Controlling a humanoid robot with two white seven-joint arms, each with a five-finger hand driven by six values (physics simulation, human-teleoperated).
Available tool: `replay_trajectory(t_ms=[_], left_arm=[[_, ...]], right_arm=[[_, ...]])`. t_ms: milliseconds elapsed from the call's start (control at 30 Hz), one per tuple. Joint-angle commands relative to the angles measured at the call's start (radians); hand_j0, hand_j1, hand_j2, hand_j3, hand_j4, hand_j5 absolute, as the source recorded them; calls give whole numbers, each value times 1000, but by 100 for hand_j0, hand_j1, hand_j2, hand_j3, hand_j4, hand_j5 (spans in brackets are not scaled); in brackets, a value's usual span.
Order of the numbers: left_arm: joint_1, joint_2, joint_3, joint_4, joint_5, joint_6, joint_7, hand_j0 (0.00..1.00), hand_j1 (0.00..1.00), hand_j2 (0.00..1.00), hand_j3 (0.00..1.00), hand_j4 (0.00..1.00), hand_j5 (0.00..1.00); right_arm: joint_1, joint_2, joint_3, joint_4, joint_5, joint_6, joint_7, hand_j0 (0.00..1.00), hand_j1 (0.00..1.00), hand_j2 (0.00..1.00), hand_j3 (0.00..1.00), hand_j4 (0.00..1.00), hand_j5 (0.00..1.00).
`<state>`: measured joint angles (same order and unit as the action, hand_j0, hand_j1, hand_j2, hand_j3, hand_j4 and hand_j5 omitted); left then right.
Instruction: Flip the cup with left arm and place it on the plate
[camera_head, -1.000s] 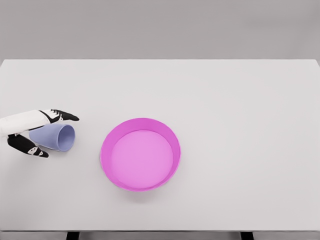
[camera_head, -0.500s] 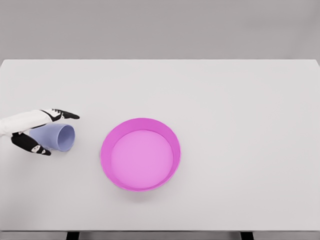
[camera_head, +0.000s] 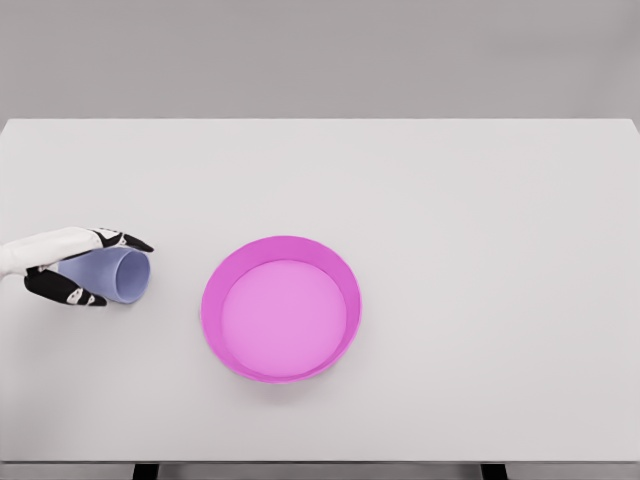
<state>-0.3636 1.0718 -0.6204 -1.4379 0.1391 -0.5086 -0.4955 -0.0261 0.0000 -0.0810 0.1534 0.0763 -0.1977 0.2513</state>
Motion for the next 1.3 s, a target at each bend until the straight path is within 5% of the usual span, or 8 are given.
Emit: replay_trajectory(t_ms=[0, 300, 467, 900, 1267], left_arm=[[0, 4, -1, -2, 16, 36, -1, 75, 75, 75, 75, 75, 75], [0, 25, -19, -70, 69, 50, 3, 66, 66, 66, 66, 66, 66], [2, 82, -10, -203, 234, 41, 14, 64, 64, 64, 64, 64, 64], [-43, 50, -1, -320, 525, 44, 22, 63, 63, 63, 63, 63, 63], [-58, -33, -2, -325, 582, 55, 18, 59, 59, 59, 59, 59, 59]], right_arm=[[0, 0, 1, 0, 0, 0, 0, 100, 100, 100, 100, 100, 100], [0, 0, 0, 0, 0, 0, 0, 100, 100, 100, 100, 100, 100], [0, 0, 0, 0, 0, 0, 0, 100, 100, 100, 100, 100, 100], [0, 0, 0, 0, 0, 0, 0, 100, 100, 100, 100, 100, 100], [0, 0, 1, 0, 0, 0, 0, 100, 100, 100, 100, 100, 100]])
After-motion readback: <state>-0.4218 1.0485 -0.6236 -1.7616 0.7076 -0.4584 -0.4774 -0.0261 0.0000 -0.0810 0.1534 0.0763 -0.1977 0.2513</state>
